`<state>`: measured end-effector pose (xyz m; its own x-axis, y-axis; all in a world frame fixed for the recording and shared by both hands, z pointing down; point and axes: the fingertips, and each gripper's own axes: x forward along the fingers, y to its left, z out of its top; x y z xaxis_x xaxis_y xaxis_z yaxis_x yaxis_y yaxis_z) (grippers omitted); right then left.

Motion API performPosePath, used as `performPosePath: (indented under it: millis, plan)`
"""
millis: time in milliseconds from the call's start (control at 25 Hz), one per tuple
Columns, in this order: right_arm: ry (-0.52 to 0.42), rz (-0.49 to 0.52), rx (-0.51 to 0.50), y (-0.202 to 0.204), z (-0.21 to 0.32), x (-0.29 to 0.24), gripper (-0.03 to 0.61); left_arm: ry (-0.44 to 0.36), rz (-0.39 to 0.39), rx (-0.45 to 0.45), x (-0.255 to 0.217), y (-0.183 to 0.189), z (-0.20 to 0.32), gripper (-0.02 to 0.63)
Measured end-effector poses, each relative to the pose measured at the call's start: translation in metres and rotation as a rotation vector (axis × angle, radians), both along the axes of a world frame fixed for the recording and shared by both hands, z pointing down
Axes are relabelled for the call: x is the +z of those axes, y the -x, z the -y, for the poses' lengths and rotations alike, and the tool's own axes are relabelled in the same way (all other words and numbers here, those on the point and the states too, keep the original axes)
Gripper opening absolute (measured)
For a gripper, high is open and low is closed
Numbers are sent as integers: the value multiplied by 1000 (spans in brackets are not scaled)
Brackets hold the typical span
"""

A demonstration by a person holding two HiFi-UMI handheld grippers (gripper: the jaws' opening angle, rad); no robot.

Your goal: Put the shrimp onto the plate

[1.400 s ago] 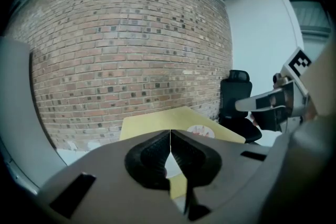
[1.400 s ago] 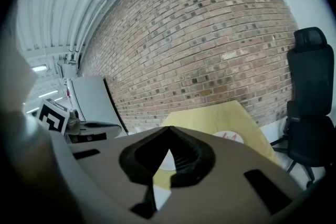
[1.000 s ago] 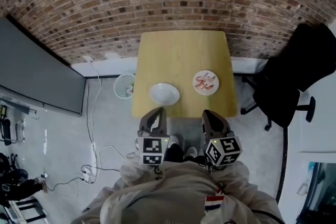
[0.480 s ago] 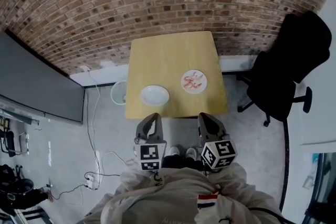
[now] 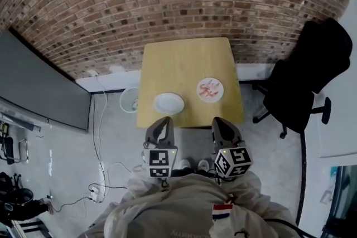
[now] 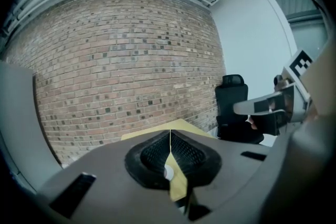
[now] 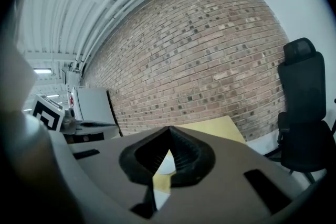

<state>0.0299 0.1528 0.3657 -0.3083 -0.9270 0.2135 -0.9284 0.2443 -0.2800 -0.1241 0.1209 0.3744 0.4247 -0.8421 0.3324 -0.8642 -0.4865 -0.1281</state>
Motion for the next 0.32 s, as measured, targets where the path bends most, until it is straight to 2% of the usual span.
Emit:
performPosePath:
  millis: [320]
  plan:
    - [11,-8,9,10,18,2,23,14,-11,9,5,10,19,13]
